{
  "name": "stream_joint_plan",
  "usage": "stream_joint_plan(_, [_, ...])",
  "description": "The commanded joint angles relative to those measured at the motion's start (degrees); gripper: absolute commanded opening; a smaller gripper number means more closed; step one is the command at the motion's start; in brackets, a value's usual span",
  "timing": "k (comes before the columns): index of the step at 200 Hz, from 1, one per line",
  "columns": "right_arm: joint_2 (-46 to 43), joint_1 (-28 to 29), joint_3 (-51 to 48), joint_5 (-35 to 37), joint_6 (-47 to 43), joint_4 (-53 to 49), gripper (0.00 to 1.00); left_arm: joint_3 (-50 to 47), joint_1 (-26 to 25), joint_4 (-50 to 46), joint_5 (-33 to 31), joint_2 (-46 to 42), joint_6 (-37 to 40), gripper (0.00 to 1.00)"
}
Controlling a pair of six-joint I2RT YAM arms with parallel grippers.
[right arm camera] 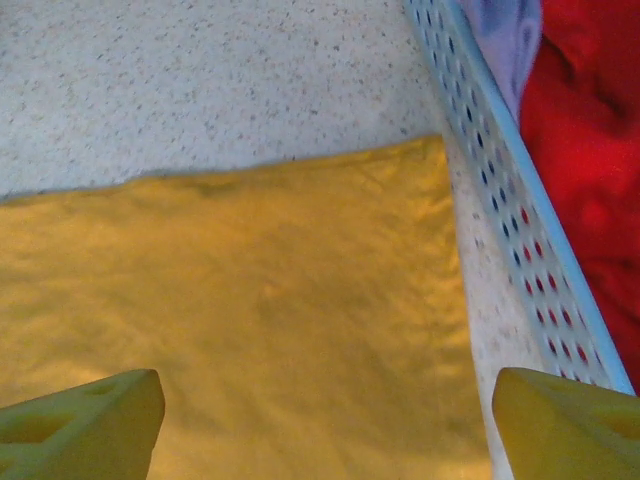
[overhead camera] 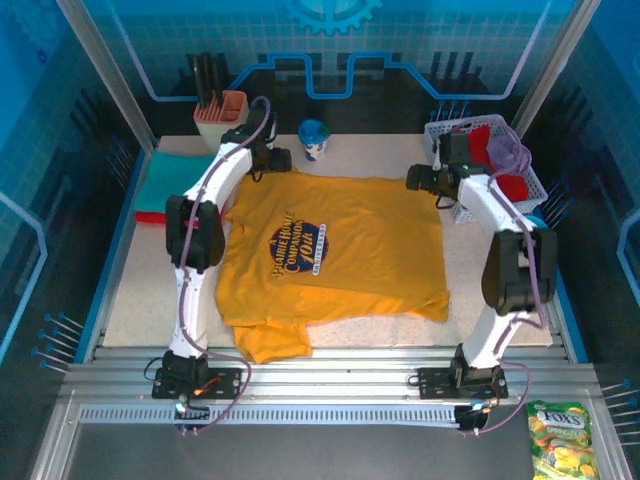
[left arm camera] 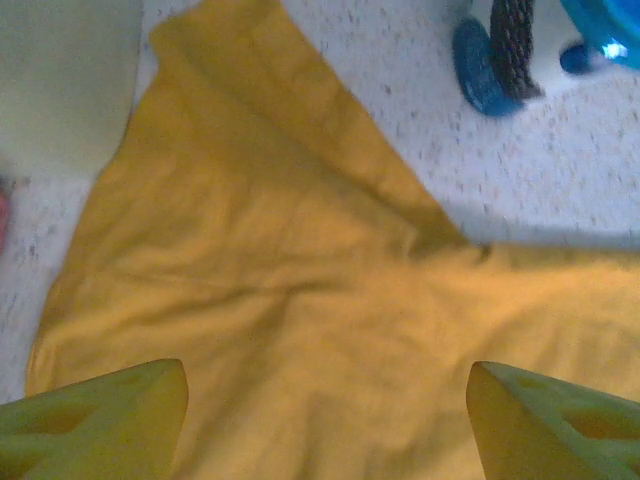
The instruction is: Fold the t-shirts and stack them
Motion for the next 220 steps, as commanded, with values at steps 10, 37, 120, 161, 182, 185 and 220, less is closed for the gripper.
stream_joint_plan(10, [8.57,0.89,7.57,1.92,-2.4,-2.92,0.82,11.43,3.98,-7.0,-1.41,8.55,-1.1,0.73])
stream_joint_plan(37, [13.83,0.65,13.68,3.08,-2.15,-5.07,0.79,11.78,5.35,-5.88,-1.56,9.58,-1.19,0.72])
stream_joint_plan(120, [29.48,0.41,32.16,3.92,-0.41,-17.06,0.73,12.97,7.76,-9.22,-1.1,13.27,-4.07,0.66])
stream_joint_plan(161, [34.44,0.22,38.37,1.8,-0.72,-20.82,0.74,15.78,7.67,-10.33,1.19,15.81,-5.61,0.64])
stream_joint_plan(182, [36.68,0.21,41.09,-0.03,-0.91,-22.0,0.74,17.33,7.67,-12.26,1.56,16.66,-6.59,0.6])
stream_joint_plan(185, [37.16,0.16,41.89,-0.39,-0.91,-22.51,0.74,17.32,7.59,-12.54,1.46,16.65,-6.82,0.59])
stream_joint_plan(220, [39.68,0.27,45.09,-1.64,-0.21,-24.75,0.69,19.17,7.66,-16.09,1.72,18.57,-7.66,0.53])
